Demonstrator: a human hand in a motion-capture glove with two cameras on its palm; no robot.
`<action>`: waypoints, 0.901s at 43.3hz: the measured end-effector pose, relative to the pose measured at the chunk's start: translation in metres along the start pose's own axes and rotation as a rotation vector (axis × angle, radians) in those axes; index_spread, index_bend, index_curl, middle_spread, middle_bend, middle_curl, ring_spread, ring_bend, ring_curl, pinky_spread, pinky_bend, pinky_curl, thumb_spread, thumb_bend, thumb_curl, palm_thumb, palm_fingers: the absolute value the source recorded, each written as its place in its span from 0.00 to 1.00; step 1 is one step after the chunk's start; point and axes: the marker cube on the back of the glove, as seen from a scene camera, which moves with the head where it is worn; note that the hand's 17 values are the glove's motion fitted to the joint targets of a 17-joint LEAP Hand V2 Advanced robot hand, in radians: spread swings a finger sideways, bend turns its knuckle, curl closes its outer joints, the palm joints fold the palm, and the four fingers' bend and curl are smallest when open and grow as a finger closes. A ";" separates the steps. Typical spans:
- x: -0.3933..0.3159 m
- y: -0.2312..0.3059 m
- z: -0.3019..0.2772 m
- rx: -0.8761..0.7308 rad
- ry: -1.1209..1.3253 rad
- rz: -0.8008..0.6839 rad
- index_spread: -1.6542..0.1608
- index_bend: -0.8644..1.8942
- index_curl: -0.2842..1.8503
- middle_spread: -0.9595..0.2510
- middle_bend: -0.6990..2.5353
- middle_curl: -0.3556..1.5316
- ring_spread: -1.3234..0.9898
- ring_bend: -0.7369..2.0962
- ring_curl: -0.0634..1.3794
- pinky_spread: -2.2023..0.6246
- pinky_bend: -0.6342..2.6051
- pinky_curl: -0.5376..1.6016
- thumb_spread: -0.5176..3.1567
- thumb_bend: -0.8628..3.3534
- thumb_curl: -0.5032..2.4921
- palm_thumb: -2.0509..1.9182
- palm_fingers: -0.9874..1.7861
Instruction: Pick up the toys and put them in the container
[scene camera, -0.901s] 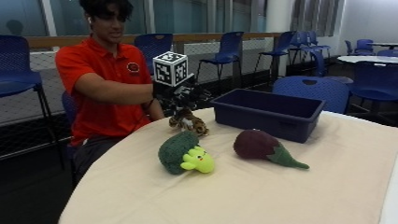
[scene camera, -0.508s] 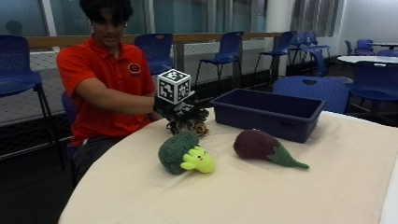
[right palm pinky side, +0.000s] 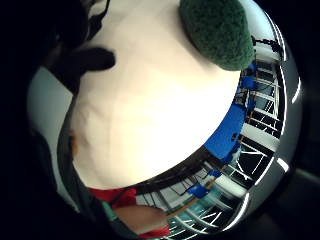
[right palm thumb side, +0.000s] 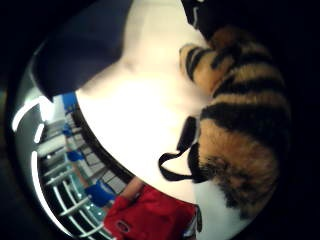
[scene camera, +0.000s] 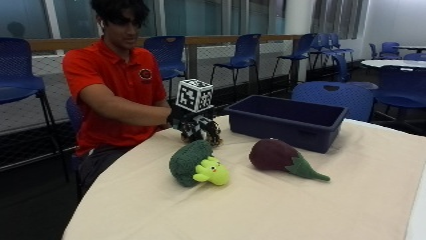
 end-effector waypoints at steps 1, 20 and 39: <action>0.002 -0.002 -0.002 0.013 0.005 -0.002 0.70 0.38 0.22 0.73 0.25 0.22 0.51 0.60 0.24 0.67 0.62 0.42 0.48 0.23 0.25 0.58 0.51; 0.027 -0.040 -0.134 0.173 -0.145 0.056 0.68 0.41 0.27 0.57 0.34 0.30 0.40 0.60 0.29 0.62 0.53 0.41 0.41 0.26 0.34 0.68 0.70; -0.117 -0.132 -0.248 0.277 -0.206 -0.120 0.66 0.40 0.31 0.51 0.33 0.33 0.37 0.57 0.31 0.62 0.51 0.42 0.35 0.24 0.39 0.69 0.72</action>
